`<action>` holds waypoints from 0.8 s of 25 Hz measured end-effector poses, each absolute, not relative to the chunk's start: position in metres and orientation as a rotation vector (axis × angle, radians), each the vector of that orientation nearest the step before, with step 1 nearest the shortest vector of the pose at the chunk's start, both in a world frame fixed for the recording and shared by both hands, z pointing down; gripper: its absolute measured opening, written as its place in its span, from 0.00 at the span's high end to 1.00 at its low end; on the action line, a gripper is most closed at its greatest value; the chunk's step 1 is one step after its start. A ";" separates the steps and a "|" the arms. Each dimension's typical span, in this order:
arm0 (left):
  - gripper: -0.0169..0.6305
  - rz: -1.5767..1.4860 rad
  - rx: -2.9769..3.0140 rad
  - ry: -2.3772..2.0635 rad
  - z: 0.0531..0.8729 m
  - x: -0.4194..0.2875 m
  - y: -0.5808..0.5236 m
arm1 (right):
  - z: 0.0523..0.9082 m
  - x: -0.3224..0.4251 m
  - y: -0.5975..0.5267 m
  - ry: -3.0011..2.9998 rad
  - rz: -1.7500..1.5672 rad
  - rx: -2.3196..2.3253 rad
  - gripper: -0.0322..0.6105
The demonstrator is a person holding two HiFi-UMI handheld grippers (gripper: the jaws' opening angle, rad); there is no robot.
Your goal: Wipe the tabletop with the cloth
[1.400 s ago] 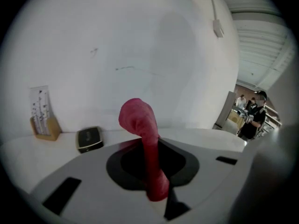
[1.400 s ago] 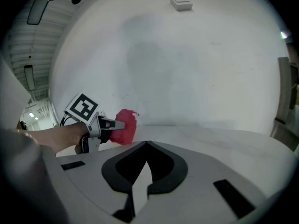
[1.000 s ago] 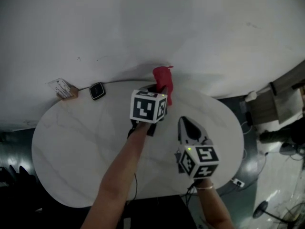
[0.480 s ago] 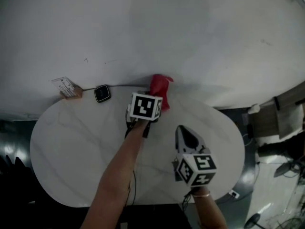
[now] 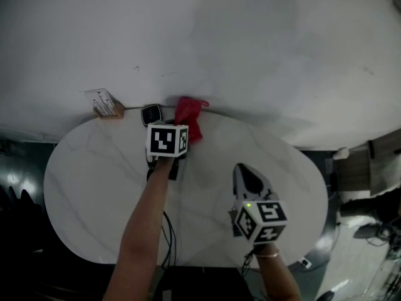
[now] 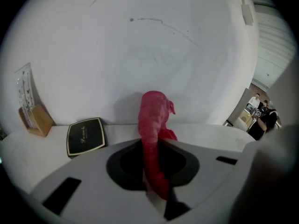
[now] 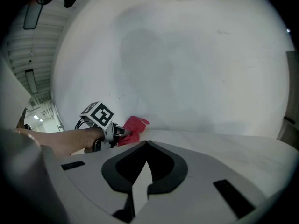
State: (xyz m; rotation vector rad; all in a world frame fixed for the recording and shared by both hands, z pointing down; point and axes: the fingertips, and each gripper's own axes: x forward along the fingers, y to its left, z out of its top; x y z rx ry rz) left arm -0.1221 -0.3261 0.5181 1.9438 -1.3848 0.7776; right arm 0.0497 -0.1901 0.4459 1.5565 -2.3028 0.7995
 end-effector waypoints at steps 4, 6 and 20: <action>0.90 0.789 1.917 -1.420 0.518 -0.136 -0.319 | 0.445 0.045 -0.189 -2.309 0.791 1.542 0.95; 0.90 0.802 1.912 -1.440 0.518 -0.141 -0.316 | 0.444 0.042 -0.189 -2.312 0.785 1.540 0.95; 0.90 0.708 1.980 -1.529 0.481 -0.161 -0.273 | 0.421 0.036 -0.172 -2.346 0.728 1.565 0.95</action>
